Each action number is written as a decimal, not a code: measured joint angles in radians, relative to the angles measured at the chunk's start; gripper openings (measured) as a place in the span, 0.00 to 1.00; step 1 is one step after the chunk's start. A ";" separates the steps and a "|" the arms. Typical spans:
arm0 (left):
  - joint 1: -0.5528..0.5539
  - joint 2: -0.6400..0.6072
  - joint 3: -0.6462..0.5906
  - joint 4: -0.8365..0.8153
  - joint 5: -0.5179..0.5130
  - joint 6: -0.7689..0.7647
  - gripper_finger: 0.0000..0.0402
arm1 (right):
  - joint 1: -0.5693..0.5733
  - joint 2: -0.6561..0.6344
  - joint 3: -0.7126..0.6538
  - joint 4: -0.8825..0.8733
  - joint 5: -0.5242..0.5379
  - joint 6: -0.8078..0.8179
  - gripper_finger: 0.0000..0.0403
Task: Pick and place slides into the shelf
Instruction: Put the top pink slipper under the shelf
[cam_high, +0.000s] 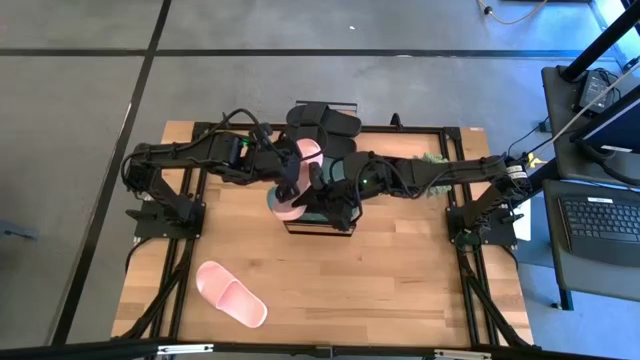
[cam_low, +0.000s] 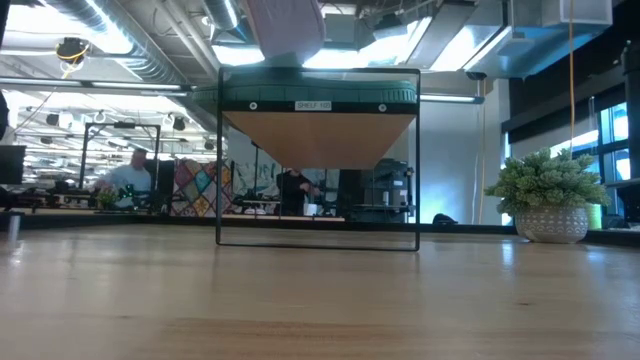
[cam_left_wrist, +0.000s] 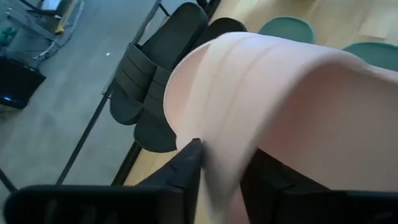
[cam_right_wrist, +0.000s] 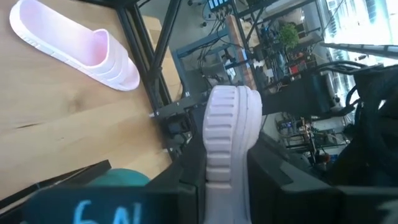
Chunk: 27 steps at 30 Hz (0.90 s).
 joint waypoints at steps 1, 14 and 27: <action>0.000 0.000 0.000 -0.002 0.004 0.000 0.27 | 0.000 0.000 0.000 -0.001 0.002 0.000 0.18; -0.001 -0.051 0.000 -0.110 -0.067 -0.083 0.53 | 0.042 -0.067 -0.001 -0.075 0.083 -0.005 0.18; -0.049 -0.098 -0.006 -0.085 -0.072 0.045 0.54 | 0.242 -0.312 -0.026 -0.402 0.285 0.254 0.17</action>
